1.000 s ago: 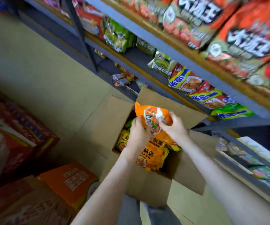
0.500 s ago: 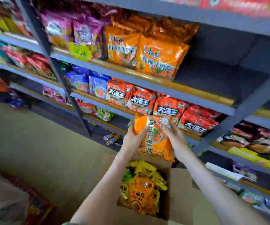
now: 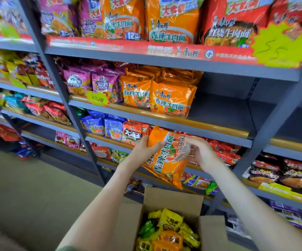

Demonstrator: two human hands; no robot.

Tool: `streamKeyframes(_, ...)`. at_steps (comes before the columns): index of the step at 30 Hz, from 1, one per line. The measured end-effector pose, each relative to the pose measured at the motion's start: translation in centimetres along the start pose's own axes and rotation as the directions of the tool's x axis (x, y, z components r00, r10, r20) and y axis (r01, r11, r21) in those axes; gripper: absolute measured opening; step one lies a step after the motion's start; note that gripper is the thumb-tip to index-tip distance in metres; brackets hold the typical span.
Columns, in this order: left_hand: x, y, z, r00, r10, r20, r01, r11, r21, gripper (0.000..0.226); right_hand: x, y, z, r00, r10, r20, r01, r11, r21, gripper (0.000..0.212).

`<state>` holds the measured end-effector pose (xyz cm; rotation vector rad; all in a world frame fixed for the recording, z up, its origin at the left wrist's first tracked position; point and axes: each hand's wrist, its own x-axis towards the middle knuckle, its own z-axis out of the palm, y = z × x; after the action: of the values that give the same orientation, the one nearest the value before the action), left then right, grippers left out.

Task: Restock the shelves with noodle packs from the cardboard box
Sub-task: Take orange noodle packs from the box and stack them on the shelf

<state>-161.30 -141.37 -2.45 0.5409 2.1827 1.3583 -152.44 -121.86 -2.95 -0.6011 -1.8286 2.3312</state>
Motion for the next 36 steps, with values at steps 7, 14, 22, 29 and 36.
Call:
streamKeyframes(7,0.7,1.4,-2.4,0.974,-0.002,0.226,-0.074,0.943,0.325,0.084,0.2,-3.3,1.2,0.954,0.128,0.273,0.040,0.843,-0.536,0.062)
streamKeyframes(14,1.4,2.9,-4.3,0.972,0.225,0.067,-0.235,0.934,0.269,0.037,1.0,-3.0,3.7,0.975,0.043,0.217,0.028,0.948,-0.316,0.034)
streamKeyframes(22,2.5,0.5,-10.0,0.955,-0.010,-0.297,-0.027,0.993,-0.119,0.044,3.9,-4.1,7.8,0.971,-0.239,0.026,0.240,0.968,-0.071,0.029)
streamKeyframes(29,6.6,2.2,-13.3,0.918,0.089,-0.385,-0.138,0.985,-0.101,0.052,9.0,-7.3,13.8,0.867,-0.498,0.037,0.481,0.814,-0.325,0.021)
streamKeyframes(36,11.4,2.9,-16.0,0.837,0.181,-0.516,-0.197,0.980,0.024,0.053,15.1,-10.9,15.4,0.874,-0.470,0.122,0.309,0.344,-0.887,0.046)
